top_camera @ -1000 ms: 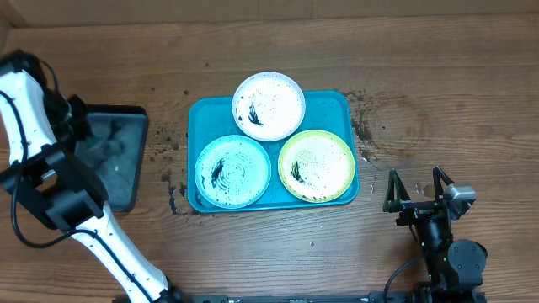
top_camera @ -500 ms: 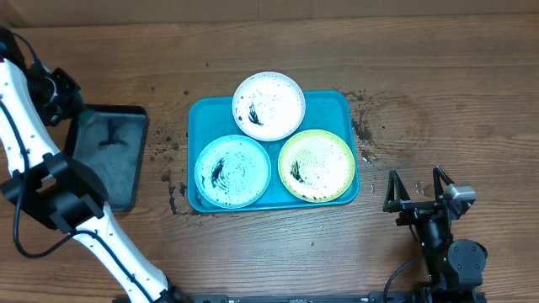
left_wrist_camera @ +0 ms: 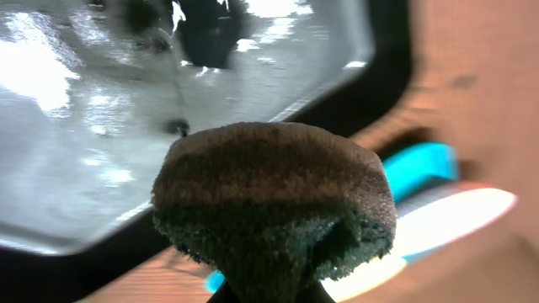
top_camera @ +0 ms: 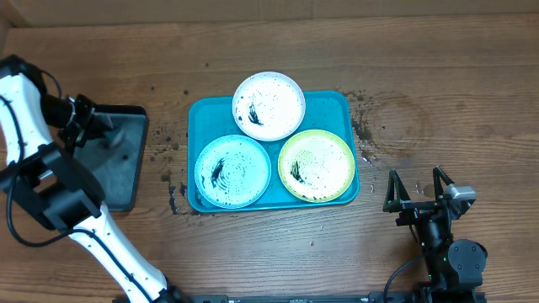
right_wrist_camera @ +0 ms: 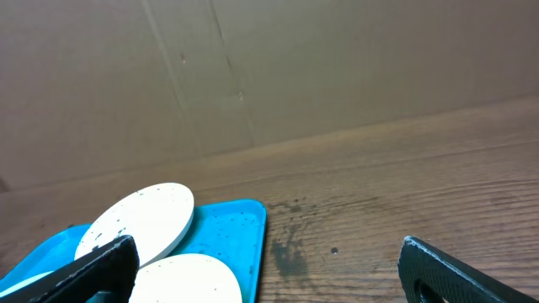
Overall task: Clean dirty plates on tray and stack at the side
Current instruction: 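Lift the sponge out of the black tray with the left gripper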
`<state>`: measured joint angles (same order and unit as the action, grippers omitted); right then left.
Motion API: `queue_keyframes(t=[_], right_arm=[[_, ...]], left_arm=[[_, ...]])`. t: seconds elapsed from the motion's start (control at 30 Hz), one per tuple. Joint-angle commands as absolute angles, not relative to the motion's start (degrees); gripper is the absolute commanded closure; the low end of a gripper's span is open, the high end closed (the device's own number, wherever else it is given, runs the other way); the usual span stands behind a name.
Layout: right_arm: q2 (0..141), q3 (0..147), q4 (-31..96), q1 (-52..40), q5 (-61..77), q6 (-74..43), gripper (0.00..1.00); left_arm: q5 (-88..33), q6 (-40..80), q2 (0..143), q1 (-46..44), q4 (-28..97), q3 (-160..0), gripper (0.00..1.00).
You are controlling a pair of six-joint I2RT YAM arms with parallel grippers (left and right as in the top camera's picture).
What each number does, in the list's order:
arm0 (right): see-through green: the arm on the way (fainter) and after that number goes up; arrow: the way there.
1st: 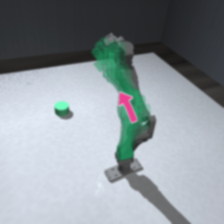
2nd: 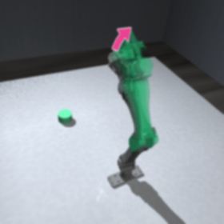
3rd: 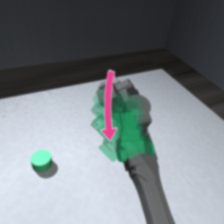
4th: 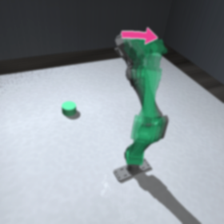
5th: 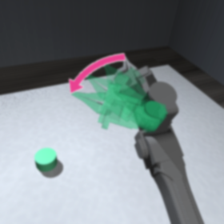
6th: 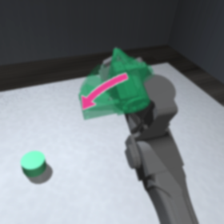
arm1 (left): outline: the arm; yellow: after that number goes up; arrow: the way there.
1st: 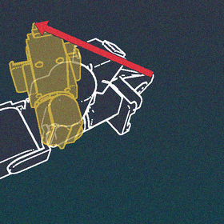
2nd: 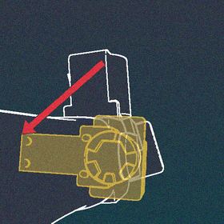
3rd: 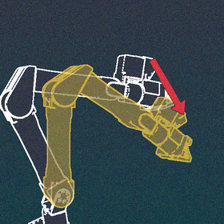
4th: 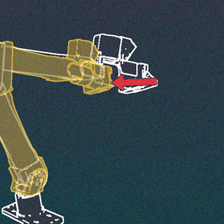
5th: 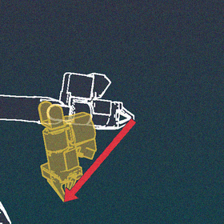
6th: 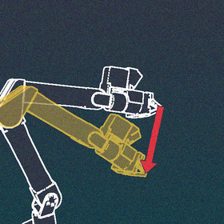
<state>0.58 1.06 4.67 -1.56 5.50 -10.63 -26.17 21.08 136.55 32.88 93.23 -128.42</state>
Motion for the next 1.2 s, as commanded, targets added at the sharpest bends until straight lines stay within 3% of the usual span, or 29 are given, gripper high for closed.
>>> queue_keyframes(t=[0.0,0.4,0.93,1.03,1.17], right_arm=[[0.16,0.45,4.40,-1.91,4.95,-10.44,0.00],[0.16,0.45,4.40,-1.91,4.95,-10.44,0.00],[0.16,0.45,4.40,-1.91,4.95,-10.44,0.00],[0.16,0.45,4.43,-1.91,4.95,-10.44,0.00],[0.16,0.45,4.40,-1.91,4.95,-10.44,0.00]], left_arm=[[-40.62,24.29,135.63,35.59,93.38,-131.11,0.96],[-61.45,30.94,135.63,40.95,96.84,-131.09,0.96],[-61.78,30.94,135.63,43.00,96.84,-131.09,0.96],[-58.83,28.71,135.63,43.00,96.84,-131.09,0.96],[-38.46,27.88,135.66,41.74,96.05,-128.86,0.96]])
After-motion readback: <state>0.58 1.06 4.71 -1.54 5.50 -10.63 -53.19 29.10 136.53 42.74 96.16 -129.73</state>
